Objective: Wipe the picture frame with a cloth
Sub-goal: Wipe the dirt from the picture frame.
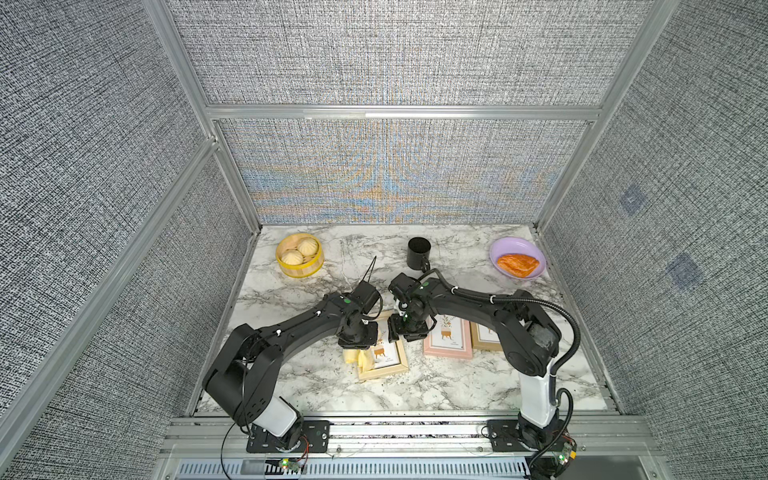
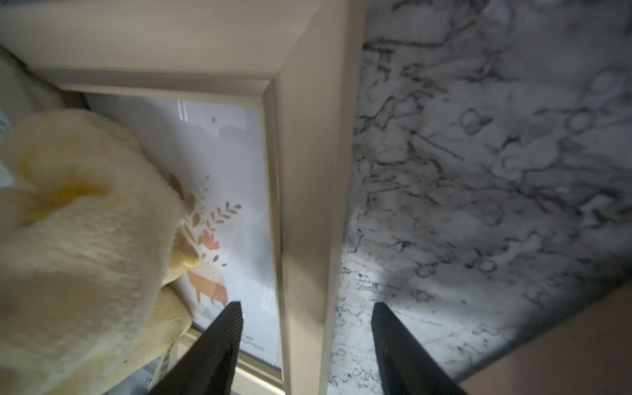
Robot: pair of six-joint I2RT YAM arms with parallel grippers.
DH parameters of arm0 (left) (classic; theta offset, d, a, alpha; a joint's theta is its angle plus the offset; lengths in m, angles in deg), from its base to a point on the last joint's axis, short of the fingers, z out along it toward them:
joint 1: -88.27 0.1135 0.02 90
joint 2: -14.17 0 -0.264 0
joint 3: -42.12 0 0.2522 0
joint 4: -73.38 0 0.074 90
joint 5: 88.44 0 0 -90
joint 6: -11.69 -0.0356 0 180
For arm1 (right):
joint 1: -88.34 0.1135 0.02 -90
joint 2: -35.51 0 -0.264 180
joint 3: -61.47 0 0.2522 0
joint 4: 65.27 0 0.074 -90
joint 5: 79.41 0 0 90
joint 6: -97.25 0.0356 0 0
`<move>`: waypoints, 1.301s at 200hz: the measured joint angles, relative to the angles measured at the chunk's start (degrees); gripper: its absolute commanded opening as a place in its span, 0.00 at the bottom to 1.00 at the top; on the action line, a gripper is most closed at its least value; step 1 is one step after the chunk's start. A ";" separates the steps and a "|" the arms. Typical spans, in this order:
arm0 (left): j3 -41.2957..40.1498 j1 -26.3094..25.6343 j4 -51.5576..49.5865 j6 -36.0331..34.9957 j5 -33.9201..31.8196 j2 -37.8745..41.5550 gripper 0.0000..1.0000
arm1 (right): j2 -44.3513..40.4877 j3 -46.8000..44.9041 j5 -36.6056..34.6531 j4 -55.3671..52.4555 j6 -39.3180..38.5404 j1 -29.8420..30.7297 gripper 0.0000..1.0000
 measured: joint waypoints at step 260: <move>-0.28 10.54 5.29 -4.04 -10.82 -1.66 0.00 | 1.14 -2.67 -2.80 8.02 4.61 2.38 0.07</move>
